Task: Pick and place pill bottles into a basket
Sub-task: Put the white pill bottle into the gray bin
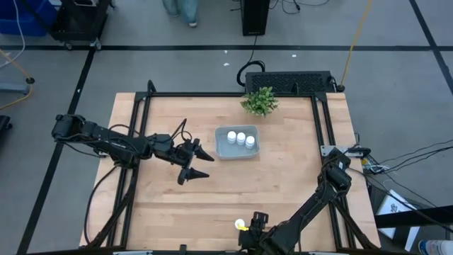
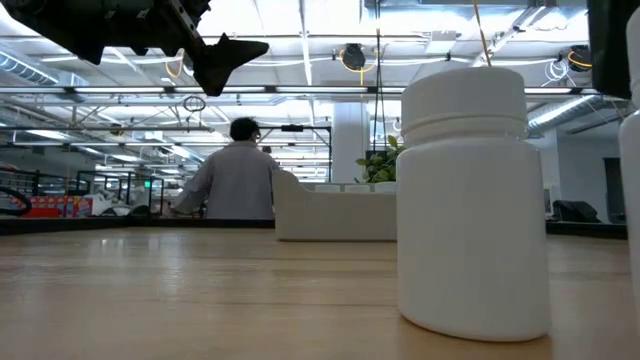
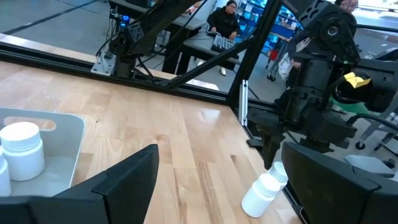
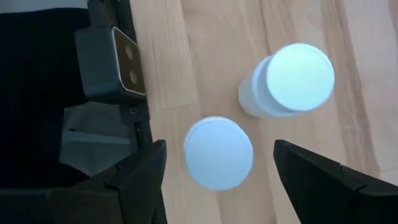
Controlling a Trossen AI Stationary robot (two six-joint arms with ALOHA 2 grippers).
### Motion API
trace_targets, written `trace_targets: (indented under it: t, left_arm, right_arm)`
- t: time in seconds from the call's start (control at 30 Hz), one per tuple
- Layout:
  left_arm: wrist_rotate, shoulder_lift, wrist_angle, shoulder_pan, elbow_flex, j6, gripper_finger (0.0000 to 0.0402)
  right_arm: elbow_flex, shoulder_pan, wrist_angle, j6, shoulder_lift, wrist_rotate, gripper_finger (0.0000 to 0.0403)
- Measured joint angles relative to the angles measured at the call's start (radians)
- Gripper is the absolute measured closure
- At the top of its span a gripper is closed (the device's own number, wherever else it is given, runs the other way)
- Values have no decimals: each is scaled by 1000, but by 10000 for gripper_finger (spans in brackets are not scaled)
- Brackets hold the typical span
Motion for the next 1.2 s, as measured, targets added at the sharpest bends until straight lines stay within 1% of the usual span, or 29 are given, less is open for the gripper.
trace_targets:
  t: [0.13,0.23,0.43,0.67,0.93,1.2]
  left_arm:
    - [0,0,0,0,0,0,55]
    - [0,0,0,0,0,0,55]
    - [0,0,0,0,0,0,55]
    - [-1,0,0,0,0,8,55]
    - [-1,0,0,0,0,12,55]
    - [-1,0,0,0,0,15,55]
  right_arm:
    - [0,-2,6,-8,0,2,115]
    - [-11,-7,18,-7,0,-2,125]
    - [-69,-14,88,-9,0,-56,155]
    - [-72,-14,100,-26,0,-52,186]
    - [-72,-15,99,-36,-1,-67,239]
    - [-72,-20,64,-54,-26,-65,244]
